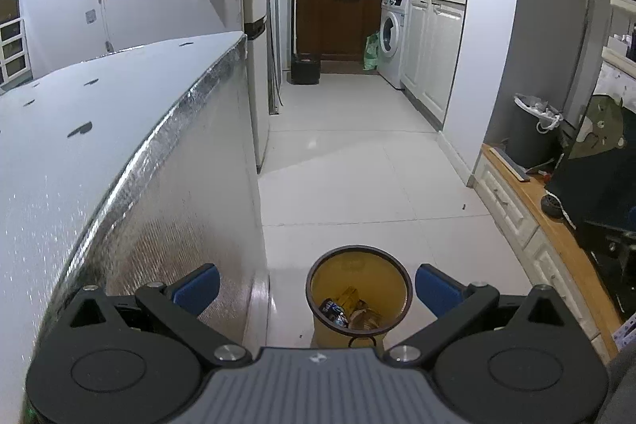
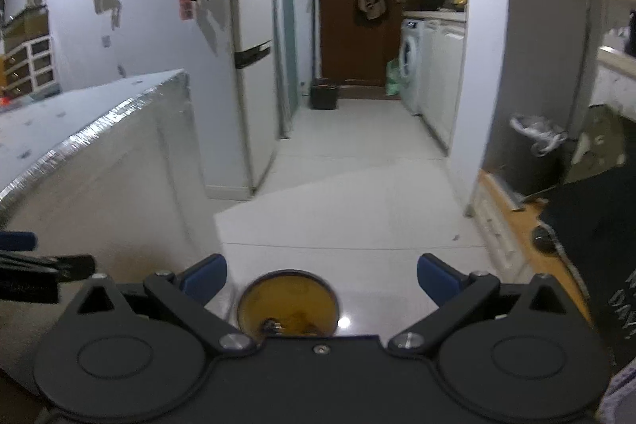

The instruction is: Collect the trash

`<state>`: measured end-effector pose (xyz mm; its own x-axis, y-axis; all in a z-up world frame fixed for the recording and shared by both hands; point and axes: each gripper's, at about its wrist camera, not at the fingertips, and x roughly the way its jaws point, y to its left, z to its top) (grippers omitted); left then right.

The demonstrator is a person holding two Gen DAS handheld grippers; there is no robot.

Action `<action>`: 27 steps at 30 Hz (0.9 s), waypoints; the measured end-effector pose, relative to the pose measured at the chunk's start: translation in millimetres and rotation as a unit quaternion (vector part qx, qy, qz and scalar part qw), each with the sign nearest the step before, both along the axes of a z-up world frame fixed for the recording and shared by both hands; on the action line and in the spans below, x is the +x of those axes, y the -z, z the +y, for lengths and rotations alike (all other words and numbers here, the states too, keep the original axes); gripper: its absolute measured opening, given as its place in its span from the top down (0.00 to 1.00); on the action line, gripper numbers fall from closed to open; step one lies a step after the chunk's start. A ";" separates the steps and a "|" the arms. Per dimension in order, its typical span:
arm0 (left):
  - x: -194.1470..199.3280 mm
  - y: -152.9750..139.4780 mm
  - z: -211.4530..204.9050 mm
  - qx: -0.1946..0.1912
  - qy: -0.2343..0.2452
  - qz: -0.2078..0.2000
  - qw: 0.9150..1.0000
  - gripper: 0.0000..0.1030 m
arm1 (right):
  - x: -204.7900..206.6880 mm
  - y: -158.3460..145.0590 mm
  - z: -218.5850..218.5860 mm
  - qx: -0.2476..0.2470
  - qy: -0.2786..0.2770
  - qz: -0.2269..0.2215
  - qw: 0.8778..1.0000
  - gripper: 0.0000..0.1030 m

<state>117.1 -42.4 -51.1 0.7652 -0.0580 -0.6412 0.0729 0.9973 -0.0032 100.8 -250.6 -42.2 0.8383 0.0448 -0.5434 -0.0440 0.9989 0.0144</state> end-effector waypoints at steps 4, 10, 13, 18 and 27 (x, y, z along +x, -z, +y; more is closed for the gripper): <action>-5.4 4.9 0.2 0.004 0.003 0.001 1.000 0.00 | -5.8 5.4 -0.1 0.004 0.000 0.006 1.000 0.00; -12.2 13.2 -0.5 0.009 0.006 -0.001 1.000 0.00 | -10.4 16.7 4.9 -0.008 0.003 0.013 1.000 0.00; -13.8 16.8 1.1 0.008 0.007 -0.002 1.000 0.00 | -11.9 20.6 5.1 -0.008 0.006 0.014 1.000 0.00; -13.4 19.3 1.4 0.007 0.007 -0.002 1.000 0.00 | -14.8 20.6 2.5 0.002 0.008 0.005 1.000 0.00; -14.2 19.9 1.0 0.003 0.009 -0.002 1.000 0.00 | -18.0 23.0 5.6 -0.011 0.006 0.004 1.000 0.00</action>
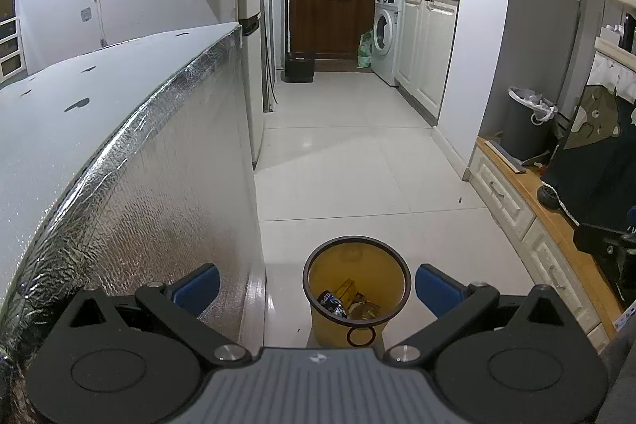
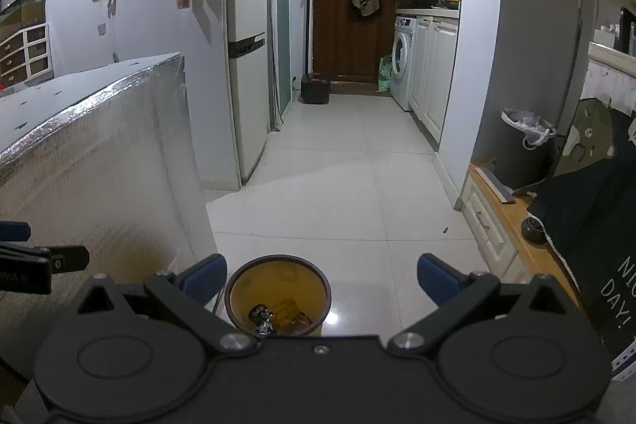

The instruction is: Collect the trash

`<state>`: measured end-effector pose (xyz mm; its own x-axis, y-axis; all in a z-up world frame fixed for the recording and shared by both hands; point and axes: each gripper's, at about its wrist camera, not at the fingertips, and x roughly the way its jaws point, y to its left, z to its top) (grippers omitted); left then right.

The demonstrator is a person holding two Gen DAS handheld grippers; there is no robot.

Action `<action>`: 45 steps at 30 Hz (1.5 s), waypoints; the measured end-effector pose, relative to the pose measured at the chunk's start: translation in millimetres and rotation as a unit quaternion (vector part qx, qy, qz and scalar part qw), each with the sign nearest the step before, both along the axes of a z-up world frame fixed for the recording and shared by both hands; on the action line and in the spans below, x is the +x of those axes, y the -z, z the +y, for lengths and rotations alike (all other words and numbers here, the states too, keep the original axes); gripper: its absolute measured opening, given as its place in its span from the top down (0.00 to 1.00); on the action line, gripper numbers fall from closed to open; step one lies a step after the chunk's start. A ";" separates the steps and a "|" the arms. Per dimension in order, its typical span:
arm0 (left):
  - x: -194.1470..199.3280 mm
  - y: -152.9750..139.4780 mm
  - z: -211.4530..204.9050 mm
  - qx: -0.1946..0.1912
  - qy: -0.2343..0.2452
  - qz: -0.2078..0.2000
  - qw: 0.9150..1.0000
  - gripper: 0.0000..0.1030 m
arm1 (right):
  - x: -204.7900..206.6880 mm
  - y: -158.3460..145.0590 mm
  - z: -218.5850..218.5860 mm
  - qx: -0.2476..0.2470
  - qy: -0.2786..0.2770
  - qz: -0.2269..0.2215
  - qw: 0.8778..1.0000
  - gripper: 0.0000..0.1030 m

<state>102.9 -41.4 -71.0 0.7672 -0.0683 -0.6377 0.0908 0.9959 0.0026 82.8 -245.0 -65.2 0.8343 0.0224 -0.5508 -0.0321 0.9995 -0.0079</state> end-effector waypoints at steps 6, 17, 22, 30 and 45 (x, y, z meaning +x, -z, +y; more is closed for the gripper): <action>-0.1 0.1 -0.2 0.001 0.000 0.000 1.000 0.00 | 1.1 -0.1 0.8 -0.001 -0.001 0.001 1.000 0.00; -0.2 0.4 -0.1 0.003 0.000 0.001 1.000 0.00 | 2.1 0.9 -0.3 -0.001 -0.003 0.003 1.000 0.00; -0.3 0.4 -0.4 0.004 0.000 0.000 1.000 0.00 | 2.1 0.8 -0.2 -0.001 -0.002 0.003 1.000 0.00; 0.8 1.1 1.8 0.005 0.001 0.001 1.000 0.00 | 2.2 0.6 -0.2 -0.001 -0.002 0.004 1.000 0.00; 1.2 1.5 3.3 0.005 0.002 0.001 1.000 0.00 | 2.5 0.1 -0.8 -0.001 -0.002 0.004 1.000 0.00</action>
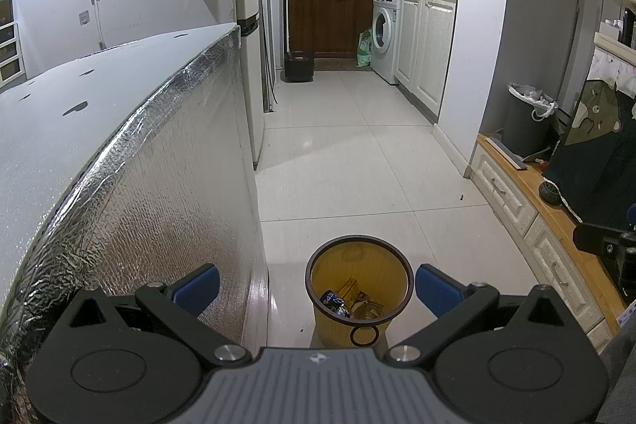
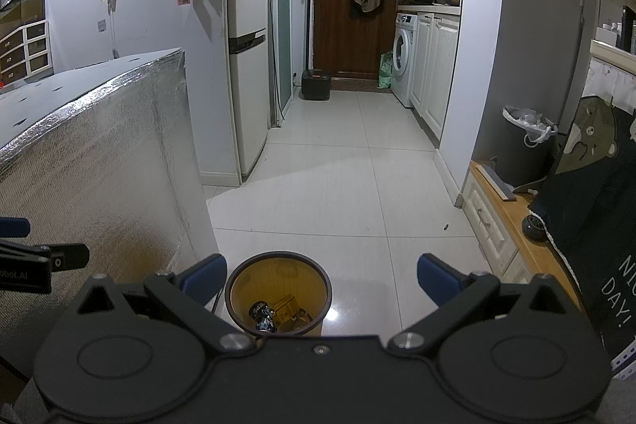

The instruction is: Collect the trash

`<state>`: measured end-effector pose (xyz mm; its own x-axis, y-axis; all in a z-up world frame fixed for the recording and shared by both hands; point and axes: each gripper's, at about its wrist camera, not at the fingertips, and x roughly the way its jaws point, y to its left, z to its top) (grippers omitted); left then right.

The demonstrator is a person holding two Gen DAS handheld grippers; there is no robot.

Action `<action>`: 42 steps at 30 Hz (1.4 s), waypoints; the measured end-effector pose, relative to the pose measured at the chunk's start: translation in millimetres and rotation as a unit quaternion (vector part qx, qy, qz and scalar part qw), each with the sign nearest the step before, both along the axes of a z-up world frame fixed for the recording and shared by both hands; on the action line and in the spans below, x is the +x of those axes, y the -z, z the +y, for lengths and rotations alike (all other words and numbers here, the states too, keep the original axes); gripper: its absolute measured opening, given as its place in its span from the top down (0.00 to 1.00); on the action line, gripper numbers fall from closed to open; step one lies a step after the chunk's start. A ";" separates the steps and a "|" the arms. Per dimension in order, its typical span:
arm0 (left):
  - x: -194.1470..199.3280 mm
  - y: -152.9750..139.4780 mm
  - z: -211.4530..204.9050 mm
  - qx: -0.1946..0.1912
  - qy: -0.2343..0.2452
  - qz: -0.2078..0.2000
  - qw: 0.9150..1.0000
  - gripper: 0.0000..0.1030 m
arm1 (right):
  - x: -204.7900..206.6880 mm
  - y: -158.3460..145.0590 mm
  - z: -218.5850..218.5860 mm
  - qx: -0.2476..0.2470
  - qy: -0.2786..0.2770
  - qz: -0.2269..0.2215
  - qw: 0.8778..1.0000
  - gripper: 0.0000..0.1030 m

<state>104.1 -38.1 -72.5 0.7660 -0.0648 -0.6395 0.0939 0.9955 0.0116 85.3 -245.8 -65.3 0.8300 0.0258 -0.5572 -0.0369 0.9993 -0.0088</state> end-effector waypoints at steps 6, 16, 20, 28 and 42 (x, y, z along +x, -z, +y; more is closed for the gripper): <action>0.0 0.1 0.6 -0.001 0.001 0.000 1.000 0.00 | 0.3 -0.1 -0.2 0.000 0.000 0.000 1.000 0.00; 0.1 0.2 1.1 0.000 0.001 0.000 1.000 0.00 | -1.6 1.1 -0.2 -0.001 0.002 0.002 1.000 0.00; 0.0 0.2 1.1 -0.001 0.001 0.000 1.000 0.00 | -3.7 2.5 0.0 -0.002 0.003 0.003 1.000 0.00; -0.2 -0.9 0.3 0.001 0.001 -0.001 1.000 0.00 | -2.5 2.1 -0.2 -0.002 0.003 0.003 1.000 0.00; -0.2 -1.9 0.0 0.001 0.002 -0.002 1.000 0.00 | -2.0 1.4 -0.6 -0.002 0.003 0.004 1.000 0.00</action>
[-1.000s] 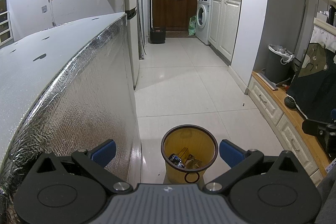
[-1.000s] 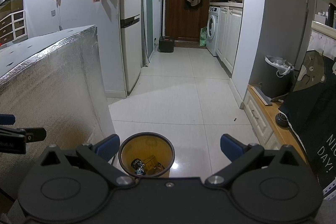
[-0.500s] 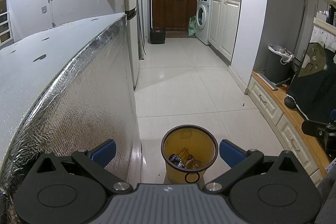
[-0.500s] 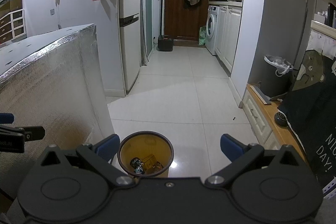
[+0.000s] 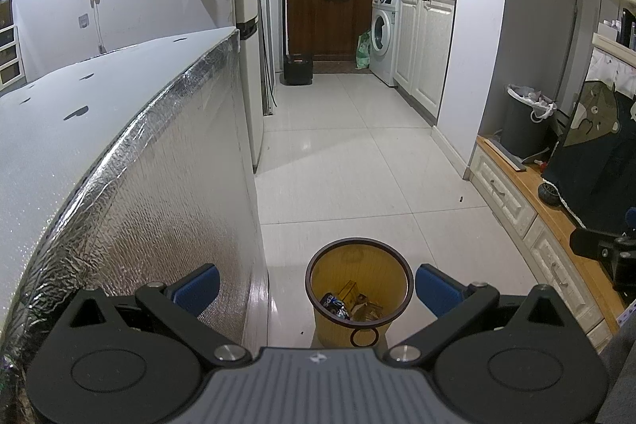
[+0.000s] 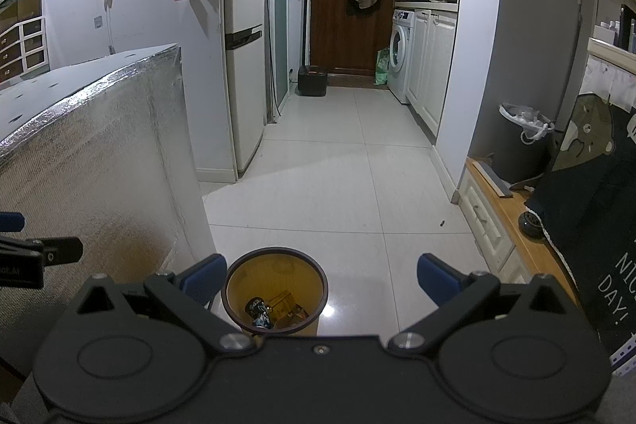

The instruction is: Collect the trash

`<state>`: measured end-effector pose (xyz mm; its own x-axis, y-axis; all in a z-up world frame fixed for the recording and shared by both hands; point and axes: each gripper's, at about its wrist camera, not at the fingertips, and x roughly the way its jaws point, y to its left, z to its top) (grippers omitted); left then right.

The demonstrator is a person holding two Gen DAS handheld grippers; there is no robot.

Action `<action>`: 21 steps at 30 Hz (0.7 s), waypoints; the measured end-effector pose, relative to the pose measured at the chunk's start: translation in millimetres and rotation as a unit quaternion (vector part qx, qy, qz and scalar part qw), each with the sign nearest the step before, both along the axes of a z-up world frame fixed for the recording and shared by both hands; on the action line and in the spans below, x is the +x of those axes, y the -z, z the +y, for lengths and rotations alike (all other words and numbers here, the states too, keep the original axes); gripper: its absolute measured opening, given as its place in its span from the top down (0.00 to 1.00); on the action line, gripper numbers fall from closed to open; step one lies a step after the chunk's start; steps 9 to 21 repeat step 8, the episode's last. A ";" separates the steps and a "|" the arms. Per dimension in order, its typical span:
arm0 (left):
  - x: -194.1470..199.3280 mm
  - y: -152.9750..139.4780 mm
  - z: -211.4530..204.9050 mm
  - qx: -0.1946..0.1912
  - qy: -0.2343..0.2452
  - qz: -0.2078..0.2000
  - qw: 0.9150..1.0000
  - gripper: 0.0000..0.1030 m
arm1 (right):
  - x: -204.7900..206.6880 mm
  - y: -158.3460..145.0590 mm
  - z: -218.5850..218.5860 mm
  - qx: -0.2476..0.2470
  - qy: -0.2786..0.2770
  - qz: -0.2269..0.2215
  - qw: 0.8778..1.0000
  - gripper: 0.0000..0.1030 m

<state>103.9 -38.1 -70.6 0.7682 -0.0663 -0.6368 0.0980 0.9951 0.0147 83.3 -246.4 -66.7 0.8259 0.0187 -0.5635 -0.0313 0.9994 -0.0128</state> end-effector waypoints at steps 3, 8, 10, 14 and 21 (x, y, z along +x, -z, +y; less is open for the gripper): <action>-0.1 0.1 0.0 0.000 0.000 0.000 1.000 0.00 | 0.0 -0.1 -0.1 0.000 0.000 0.000 1.000 0.00; -0.1 0.0 0.2 0.000 0.000 0.000 1.000 0.00 | 0.4 -0.4 -0.1 0.000 0.000 0.000 1.000 0.00; -0.1 0.0 0.2 0.000 0.000 0.000 1.000 0.00 | 0.4 -0.4 -0.1 0.000 0.000 0.000 1.000 0.00; -0.1 0.0 0.2 0.000 0.000 0.000 1.000 0.00 | 0.4 -0.4 -0.1 0.000 0.000 0.000 1.000 0.00; -0.1 0.0 0.2 0.000 0.000 0.000 1.000 0.00 | 0.4 -0.4 -0.1 0.000 0.000 0.000 1.000 0.00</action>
